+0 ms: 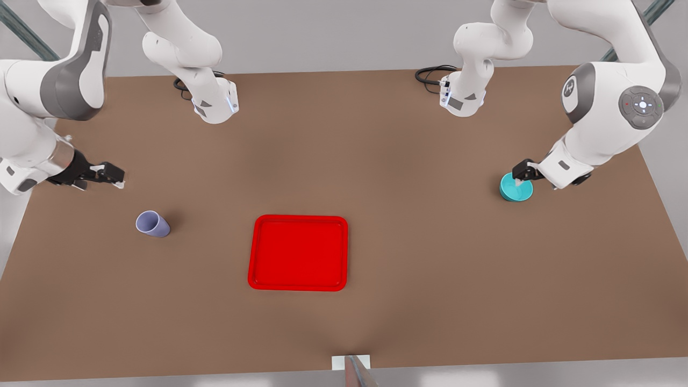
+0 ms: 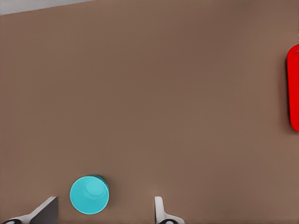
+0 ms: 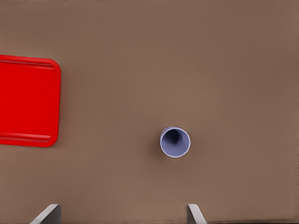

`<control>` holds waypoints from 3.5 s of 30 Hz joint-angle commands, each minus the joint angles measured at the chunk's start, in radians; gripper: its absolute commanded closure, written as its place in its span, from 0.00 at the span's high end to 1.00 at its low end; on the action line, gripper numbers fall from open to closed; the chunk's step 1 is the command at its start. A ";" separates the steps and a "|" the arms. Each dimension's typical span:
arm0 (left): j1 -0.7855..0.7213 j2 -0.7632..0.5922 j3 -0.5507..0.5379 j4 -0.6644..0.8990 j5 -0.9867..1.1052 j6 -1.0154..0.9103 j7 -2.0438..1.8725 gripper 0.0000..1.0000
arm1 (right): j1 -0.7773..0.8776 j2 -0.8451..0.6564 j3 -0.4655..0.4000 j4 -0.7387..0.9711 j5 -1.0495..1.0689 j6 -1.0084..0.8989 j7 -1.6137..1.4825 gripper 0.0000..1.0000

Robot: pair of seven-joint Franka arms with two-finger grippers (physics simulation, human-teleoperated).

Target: Place the bowl on the tray with the left arm and the cup on the tray with the right arm

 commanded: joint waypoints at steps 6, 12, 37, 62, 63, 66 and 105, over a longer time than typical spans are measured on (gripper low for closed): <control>0.032 0.005 0.190 -0.374 -0.037 0.119 0.057 1.00 | 0.021 0.003 0.000 0.000 0.000 0.003 -0.002 1.00; 0.199 0.150 0.311 -0.658 -0.351 0.531 0.695 1.00 | 0.024 0.058 0.000 0.035 0.011 0.006 -0.003 1.00; 0.222 0.316 0.295 -0.649 -0.354 0.569 0.661 0.21 | 0.022 0.066 0.000 0.040 0.018 0.008 0.000 1.00; -0.513 0.827 0.006 0.456 -0.581 0.491 -1.000 0.21 | 0.018 0.072 -0.001 0.040 0.018 0.006 -0.002 1.00; -0.528 0.833 0.006 0.457 -0.581 0.491 -1.003 0.21 | 0.018 0.070 -0.001 0.040 0.018 0.006 -0.002 1.00; -0.543 0.865 0.008 0.457 -0.578 0.541 -1.002 0.21 | 0.018 0.072 -0.001 0.040 0.018 0.006 -0.002 1.00; -0.097 0.094 0.075 -0.011 0.014 -0.126 -0.126 1.00 | -0.182 0.339 -0.027 -0.387 0.009 0.502 -0.071 1.00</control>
